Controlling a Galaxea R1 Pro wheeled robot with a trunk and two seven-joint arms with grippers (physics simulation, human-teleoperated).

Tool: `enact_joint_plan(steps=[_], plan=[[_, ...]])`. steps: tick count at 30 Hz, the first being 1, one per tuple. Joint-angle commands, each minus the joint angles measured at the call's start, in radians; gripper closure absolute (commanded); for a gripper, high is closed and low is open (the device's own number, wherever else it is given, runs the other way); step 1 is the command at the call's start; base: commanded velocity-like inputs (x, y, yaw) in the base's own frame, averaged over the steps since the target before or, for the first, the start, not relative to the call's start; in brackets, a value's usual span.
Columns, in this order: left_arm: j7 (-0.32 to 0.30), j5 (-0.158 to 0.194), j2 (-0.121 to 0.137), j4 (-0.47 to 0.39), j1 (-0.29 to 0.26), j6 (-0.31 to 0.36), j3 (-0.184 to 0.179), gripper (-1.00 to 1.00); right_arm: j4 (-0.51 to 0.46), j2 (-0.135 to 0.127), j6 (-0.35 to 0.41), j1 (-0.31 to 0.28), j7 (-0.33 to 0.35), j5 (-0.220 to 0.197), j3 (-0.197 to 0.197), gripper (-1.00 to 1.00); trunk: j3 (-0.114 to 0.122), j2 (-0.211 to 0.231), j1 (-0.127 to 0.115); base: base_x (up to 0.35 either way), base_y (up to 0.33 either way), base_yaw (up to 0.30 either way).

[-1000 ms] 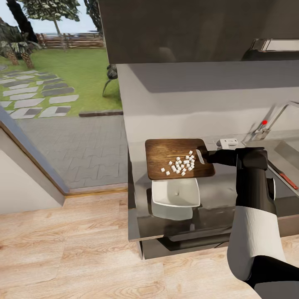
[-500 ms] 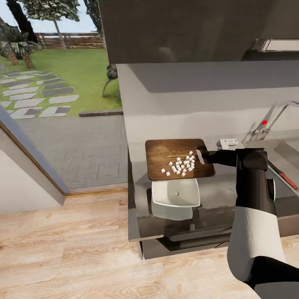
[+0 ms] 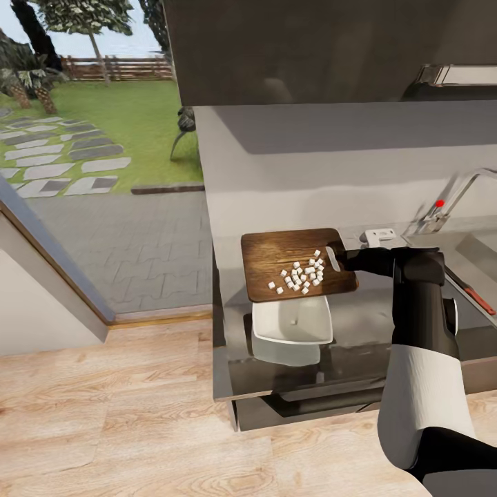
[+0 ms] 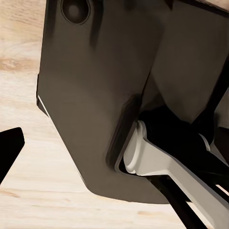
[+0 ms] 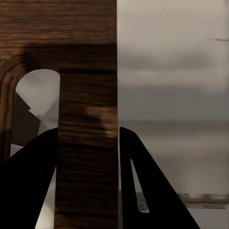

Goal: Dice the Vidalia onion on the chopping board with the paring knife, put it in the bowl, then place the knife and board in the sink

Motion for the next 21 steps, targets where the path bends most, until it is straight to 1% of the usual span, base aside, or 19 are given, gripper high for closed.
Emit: enact_joint_plan(steps=[1, 10, 16, 21], plan=[[0.006, 0.006, 0.001, -0.005, -0.002, -0.007, -0.007, -1.00, -0.001, 0.001, 0.001, -0.001, 0.010, 0.009, -0.002, 1.00, -0.002, -0.002, 0.001, 0.000, 0.000, 0.000], [0.006, 0.006, 0.001, -0.005, -0.002, -0.007, -0.007, -1.00, -0.001, 0.001, -0.026, 0.001, 0.008, 0.009, -0.002, 1.00, -0.002, -0.002, 0.001, 0.000, 0.000, 0.000], [0.006, 0.006, 0.001, -0.005, -0.002, -0.007, -0.007, -1.00, -0.001, 0.001, -0.030, 0.002, 0.006, 0.009, -0.003, 1.00, -0.002, -0.002, 0.001, 0.000, 0.000, 0.000], [0.006, 0.006, 0.001, -0.005, -0.002, -0.007, -0.007, -1.00, -0.001, 0.001, -0.038, 0.002, 0.005, 0.010, -0.014, 1.00, -0.002, -0.002, 0.001, 0.000, 0.000, 0.000]])
